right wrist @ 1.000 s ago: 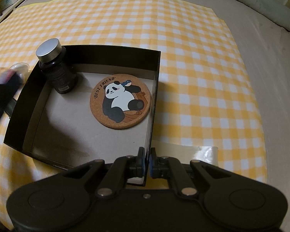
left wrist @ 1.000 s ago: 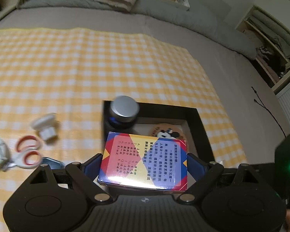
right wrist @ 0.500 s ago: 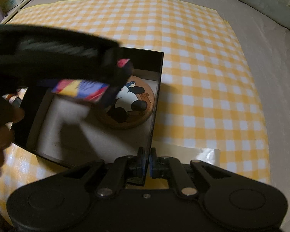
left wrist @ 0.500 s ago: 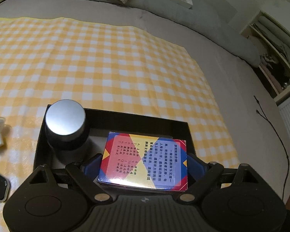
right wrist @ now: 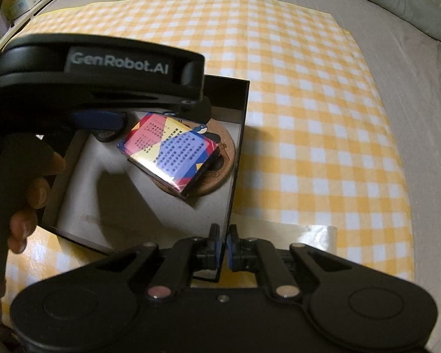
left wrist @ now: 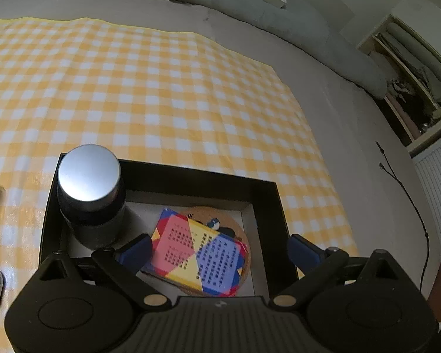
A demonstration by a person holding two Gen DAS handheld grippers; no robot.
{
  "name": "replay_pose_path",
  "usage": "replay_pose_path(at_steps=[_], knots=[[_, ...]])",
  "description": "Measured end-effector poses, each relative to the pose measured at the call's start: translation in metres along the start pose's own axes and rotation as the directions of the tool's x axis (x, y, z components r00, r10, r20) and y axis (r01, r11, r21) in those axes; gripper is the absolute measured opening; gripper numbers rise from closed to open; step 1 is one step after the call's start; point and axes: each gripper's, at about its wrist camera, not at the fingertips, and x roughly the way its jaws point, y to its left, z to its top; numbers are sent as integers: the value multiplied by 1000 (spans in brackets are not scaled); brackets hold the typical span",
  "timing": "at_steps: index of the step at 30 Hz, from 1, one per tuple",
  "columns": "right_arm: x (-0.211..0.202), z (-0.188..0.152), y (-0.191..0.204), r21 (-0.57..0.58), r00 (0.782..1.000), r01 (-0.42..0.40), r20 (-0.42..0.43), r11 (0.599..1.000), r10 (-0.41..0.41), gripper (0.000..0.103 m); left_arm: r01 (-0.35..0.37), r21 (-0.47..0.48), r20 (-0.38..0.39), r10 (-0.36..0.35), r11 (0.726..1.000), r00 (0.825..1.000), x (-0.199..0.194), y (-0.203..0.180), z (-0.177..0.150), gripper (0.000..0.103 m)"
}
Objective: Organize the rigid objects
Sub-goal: 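Lower the card box onto the panda coaster and open the left tool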
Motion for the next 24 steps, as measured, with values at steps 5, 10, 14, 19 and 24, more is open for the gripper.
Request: replay_pose_path(at_steps=[5,10,14,19,24], knots=[[1,1,0,-1,1000,5,-1,1000,-5,5,3,24,-14,-3,1000,1000,-7,-6,-2,99],[1,0,1,-8,1000,11,2,1000,-11,5,12,46,-17,-12,999,1000,-20,-6,-5,101],[1,0,2,-17,1000,22,3,1000,-22,5,5,57,-13,-4,998,1000,-35,2,-10,101],[0,0,3,-20,1000,26,5,999,-26,5,6,67,-15,-5,998,1000,-57,11,-18,102],[0,-1,4,-27,999,31,9,999,-31,5,28,109,-44,-24,994,999,-77,18,-35,102]])
